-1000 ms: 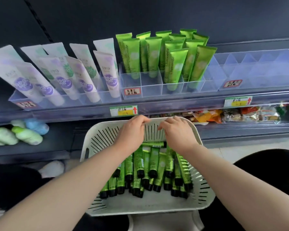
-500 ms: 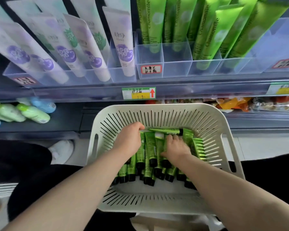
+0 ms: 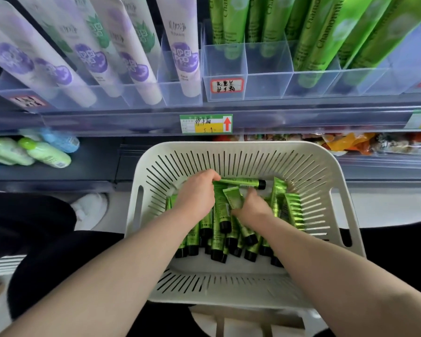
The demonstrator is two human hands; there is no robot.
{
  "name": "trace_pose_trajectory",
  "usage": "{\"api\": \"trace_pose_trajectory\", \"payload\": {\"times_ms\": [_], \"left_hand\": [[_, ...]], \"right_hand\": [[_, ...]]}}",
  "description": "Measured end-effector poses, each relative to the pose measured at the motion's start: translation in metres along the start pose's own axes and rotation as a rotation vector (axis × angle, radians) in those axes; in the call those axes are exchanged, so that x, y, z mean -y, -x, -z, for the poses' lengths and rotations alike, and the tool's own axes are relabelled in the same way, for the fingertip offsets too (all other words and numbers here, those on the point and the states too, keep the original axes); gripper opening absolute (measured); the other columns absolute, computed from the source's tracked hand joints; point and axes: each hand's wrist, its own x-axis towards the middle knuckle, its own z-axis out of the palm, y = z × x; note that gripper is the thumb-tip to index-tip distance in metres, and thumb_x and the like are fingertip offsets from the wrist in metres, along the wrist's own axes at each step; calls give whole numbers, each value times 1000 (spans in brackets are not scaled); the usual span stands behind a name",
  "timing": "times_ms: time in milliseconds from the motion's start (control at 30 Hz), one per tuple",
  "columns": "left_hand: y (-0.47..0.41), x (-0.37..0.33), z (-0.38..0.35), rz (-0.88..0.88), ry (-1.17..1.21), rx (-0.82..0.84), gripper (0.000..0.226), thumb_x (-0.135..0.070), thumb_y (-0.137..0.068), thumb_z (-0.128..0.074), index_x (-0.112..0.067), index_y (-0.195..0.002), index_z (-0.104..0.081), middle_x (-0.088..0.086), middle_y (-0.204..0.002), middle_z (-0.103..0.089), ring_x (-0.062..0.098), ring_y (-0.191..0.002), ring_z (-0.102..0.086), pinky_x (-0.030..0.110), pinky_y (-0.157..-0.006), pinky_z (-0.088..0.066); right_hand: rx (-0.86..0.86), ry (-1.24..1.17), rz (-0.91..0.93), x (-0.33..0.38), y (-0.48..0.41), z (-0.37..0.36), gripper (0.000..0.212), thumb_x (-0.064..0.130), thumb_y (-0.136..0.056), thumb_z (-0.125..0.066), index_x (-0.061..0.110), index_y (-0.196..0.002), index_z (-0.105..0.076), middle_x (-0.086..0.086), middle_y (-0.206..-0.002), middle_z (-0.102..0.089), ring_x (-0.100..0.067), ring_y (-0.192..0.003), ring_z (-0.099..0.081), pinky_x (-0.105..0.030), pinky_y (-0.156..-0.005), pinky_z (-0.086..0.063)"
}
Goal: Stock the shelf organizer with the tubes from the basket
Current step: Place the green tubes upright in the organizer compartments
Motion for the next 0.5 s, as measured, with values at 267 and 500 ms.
{"api": "trace_pose_trajectory", "payload": {"times_ms": [267,500], "left_hand": [[-14,-3,-24,128,-218,173,20,-2,-89,-62,-10,-109,-61,2,-90,-60,16,-75,-57,28,-59,-45],[-20,-39,-48,262,-349,383,11,1,-83,-60,-9,-84,-57,6,-93,-63,22,-80,-60,29,-64,-51]], "right_hand": [[-89,-19,152,3,25,45,43,37,-96,-48,5,-123,-42,-9,-106,-57,-25,-88,-56,-34,-67,-45],[-218,68,306,-9,55,85,54,34,-94,-54,11,-139,-33,-3,-93,-59,-27,-88,-60,-34,-70,-49]]}}
